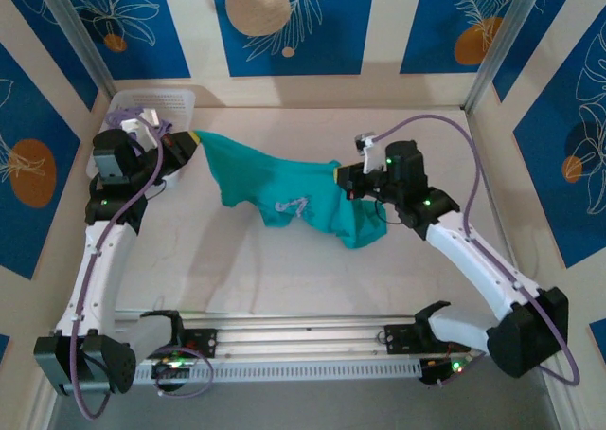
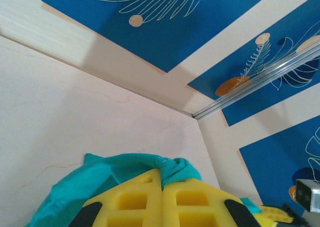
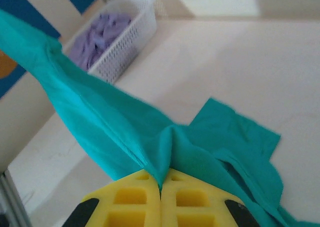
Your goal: Fold the inside-out t-shirt
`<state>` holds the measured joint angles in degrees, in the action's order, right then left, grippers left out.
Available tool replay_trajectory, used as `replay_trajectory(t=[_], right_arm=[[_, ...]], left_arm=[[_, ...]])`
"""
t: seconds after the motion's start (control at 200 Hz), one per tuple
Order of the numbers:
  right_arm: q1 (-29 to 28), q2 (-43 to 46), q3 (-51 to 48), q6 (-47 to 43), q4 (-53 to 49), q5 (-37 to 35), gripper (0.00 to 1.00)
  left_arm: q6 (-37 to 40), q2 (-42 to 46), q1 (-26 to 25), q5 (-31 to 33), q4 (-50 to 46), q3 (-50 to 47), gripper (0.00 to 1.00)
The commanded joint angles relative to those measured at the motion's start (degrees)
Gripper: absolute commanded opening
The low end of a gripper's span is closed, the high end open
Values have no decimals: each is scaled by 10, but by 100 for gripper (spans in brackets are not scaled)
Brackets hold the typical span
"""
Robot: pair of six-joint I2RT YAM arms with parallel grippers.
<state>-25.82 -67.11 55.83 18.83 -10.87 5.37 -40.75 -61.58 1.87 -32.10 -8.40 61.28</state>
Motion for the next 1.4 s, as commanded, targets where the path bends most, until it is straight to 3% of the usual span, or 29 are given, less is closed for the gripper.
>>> replay_trajectory(t=[0.0, 0.215, 0.44, 0.675, 0.88, 1.12, 1.395], right_arm=[[-10, -45, -4, 5, -39, 25, 7], [-16, -137, 0, 3, -102, 0, 21], [2, -113, -43, 9, -128, -8, 38], [11, -64, -158, 130, -47, 126, 46], [-24, -55, -230, 224, 26, 121, 53], [-29, -91, -256, 271, 105, 63, 47], [-10, -118, -230, 236, 120, 29, 8]], left_arm=[[32, 11, 7, 31, -15, 10, 0], [104, 37, 22, 107, -92, 12, 0], [123, 56, 22, 104, -109, -21, 0], [116, 64, 22, 89, -97, -54, 0], [106, 61, 22, 75, -77, -68, 0], [96, 58, 22, 59, -64, -79, 0], [110, 62, 22, 66, -78, -76, 0]])
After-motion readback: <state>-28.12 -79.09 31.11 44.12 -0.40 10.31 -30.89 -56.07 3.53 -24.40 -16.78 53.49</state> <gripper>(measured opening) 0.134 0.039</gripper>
